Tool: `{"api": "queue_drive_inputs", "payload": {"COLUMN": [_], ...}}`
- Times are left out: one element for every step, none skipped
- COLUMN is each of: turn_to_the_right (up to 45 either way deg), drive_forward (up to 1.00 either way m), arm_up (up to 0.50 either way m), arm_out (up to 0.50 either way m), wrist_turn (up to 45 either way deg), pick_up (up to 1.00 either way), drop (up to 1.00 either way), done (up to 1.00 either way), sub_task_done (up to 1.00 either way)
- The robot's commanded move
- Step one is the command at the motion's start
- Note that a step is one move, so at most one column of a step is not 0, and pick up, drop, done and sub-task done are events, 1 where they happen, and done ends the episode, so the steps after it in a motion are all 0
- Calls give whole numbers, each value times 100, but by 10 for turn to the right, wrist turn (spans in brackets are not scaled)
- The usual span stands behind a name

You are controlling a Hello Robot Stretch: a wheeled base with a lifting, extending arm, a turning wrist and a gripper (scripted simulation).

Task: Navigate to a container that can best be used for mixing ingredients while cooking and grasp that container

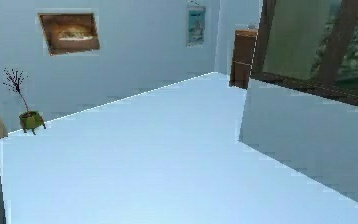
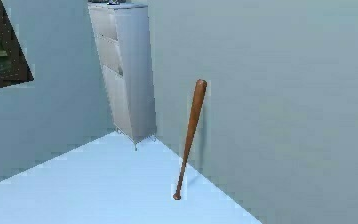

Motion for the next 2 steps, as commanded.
{"api": "queue_drive_inputs", "payload": {"turn_to_the_right": [0, 0], "drive_forward": [60, 100], "arm_up": [0, 0], "arm_out": [0, 0], "wrist_turn": [0, 0], "pick_up": [0, 0], "drop": [0, 0], "done": [0, 0], "sub_task_done": [0, 0]}}
